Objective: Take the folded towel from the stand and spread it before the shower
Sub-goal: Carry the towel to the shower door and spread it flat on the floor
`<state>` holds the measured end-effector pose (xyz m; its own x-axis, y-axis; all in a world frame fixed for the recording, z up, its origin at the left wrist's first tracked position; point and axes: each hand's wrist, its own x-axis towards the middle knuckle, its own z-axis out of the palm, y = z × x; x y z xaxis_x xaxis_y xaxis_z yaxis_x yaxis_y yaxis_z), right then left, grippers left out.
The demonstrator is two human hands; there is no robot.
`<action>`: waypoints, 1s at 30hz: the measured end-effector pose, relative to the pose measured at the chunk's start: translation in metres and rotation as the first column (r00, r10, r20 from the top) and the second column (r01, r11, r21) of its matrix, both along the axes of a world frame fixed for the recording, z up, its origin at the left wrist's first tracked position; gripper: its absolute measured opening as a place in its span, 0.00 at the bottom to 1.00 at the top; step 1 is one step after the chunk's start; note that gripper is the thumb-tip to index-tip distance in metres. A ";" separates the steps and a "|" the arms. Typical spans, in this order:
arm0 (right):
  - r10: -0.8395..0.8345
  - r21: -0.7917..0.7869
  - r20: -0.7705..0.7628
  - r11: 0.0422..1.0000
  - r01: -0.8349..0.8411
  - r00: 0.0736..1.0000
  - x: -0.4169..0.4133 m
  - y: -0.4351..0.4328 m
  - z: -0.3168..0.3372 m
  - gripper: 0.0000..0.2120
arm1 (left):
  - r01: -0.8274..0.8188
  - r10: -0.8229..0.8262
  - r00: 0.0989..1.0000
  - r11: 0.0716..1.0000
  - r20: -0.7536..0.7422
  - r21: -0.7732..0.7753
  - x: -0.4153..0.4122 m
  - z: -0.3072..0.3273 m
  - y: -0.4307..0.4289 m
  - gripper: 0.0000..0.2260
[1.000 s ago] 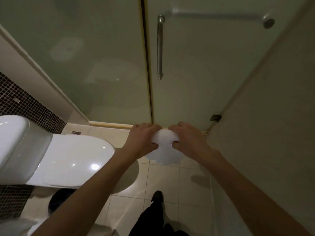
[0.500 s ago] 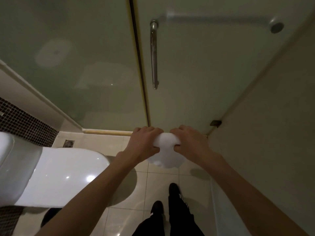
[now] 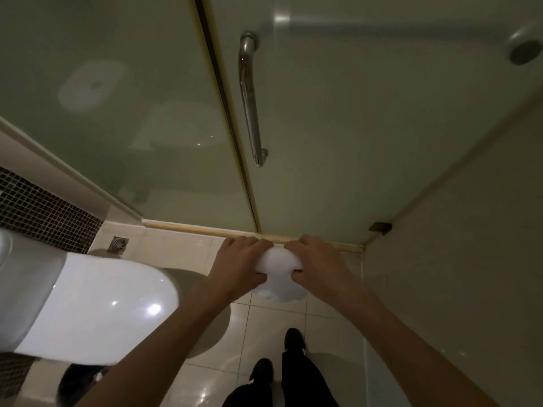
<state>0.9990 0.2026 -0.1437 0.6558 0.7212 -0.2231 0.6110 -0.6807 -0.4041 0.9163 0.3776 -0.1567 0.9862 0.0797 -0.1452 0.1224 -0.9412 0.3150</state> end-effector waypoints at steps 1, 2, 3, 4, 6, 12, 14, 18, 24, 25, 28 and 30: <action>0.010 -0.002 -0.004 1.000 -0.010 1.000 0.004 0.001 -0.004 0.23 | -0.011 0.011 1.000 1.000 -0.007 -0.002 0.002 -0.005 0.000 0.27; 0.020 -0.006 -0.005 1.000 -0.020 1.000 0.007 0.002 -0.008 0.23 | -0.021 0.021 1.000 1.000 -0.010 -0.003 0.003 -0.010 0.000 0.27; 0.030 -0.009 -0.005 1.000 -0.030 1.000 0.009 0.003 -0.013 0.23 | -0.030 0.030 1.000 1.000 -0.008 -0.006 0.003 -0.014 0.000 0.28; 0.038 -0.013 -0.006 0.999 -0.038 0.999 0.012 0.005 -0.017 0.23 | -0.037 0.037 0.999 0.999 -0.004 -0.012 0.004 -0.018 0.001 0.28; 0.047 -0.021 -0.016 0.999 -0.048 0.999 0.015 0.009 -0.026 0.23 | -0.051 0.051 0.999 0.998 -0.002 -0.027 0.005 -0.026 0.003 0.27; 0.059 -0.041 -0.035 0.997 -0.061 0.998 0.023 0.026 -0.049 0.25 | -0.069 0.070 0.997 0.995 0.014 -0.066 0.009 -0.045 0.017 0.25; 0.042 -0.034 -0.024 0.998 -0.043 0.999 0.023 0.031 -0.057 0.24 | -0.057 0.059 0.998 0.996 0.038 -0.070 0.010 -0.053 0.022 0.25; 0.006 -0.011 -0.017 1.000 -0.007 1.000 0.021 0.042 -0.077 0.24 | -0.006 0.013 0.994 0.998 0.109 -0.063 0.012 -0.077 0.035 0.26; -0.030 0.000 -0.033 1.000 0.030 0.999 0.021 0.056 -0.120 0.23 | 0.084 -0.079 0.990 0.996 0.113 -0.042 0.021 -0.122 0.059 0.26; -0.040 0.002 -0.035 0.999 0.040 0.999 0.022 0.058 -0.129 0.23 | 0.096 -0.092 0.991 0.995 0.099 -0.041 0.024 -0.133 0.063 0.27; -0.054 -0.003 -0.040 0.999 0.054 0.998 0.025 0.062 -0.161 0.23 | 0.135 -0.134 0.991 0.990 0.024 -0.035 0.032 -0.169 0.074 0.28; -0.039 -0.020 -0.048 0.999 0.038 0.998 0.028 0.064 -0.186 0.24 | 0.161 -0.162 0.986 0.987 -0.031 -0.026 0.037 -0.199 0.079 0.30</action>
